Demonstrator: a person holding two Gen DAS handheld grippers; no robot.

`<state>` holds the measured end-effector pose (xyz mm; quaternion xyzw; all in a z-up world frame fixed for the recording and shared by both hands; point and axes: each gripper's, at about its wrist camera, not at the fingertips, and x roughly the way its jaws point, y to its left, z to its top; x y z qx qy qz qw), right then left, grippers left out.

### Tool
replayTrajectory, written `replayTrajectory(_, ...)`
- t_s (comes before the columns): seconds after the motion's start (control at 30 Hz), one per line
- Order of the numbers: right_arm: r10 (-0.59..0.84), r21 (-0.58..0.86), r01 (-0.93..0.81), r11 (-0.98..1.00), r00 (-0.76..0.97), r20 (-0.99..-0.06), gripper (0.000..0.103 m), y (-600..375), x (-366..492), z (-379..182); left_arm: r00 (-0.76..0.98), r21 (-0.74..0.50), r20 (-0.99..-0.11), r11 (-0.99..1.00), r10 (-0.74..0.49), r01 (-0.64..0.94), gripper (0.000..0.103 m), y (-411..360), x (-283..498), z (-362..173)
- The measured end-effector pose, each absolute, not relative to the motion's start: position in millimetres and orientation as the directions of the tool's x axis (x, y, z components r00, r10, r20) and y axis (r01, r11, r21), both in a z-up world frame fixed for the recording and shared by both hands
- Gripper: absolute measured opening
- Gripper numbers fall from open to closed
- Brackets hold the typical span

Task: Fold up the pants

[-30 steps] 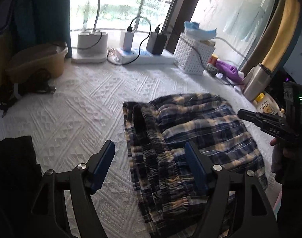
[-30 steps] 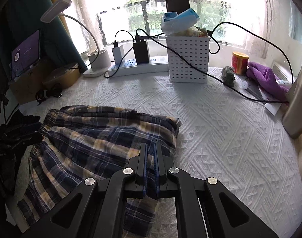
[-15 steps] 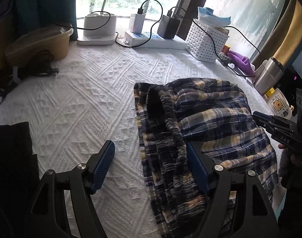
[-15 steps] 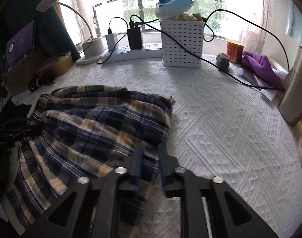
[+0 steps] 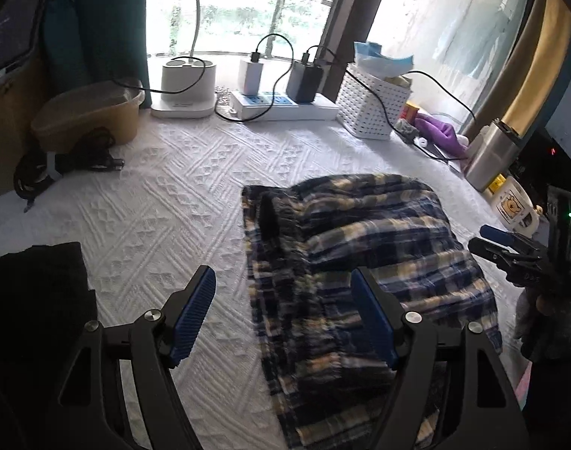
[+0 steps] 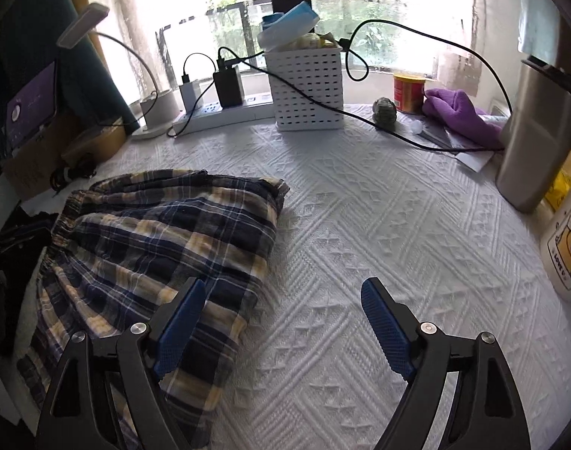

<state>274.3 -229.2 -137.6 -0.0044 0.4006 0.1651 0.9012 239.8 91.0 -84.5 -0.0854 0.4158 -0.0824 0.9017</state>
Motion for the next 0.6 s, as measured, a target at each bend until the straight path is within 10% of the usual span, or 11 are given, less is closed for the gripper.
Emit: replayTrajectory(0.6, 0.416, 0.208, -0.388, 0.898, 0.592, -0.691, 0.086, -212.3, 274.3, -142.9, 0.551, -0.271, -0.789, 0.959, -0.272, 0.084, 0.080, 71.2, 255.2, -120.3)
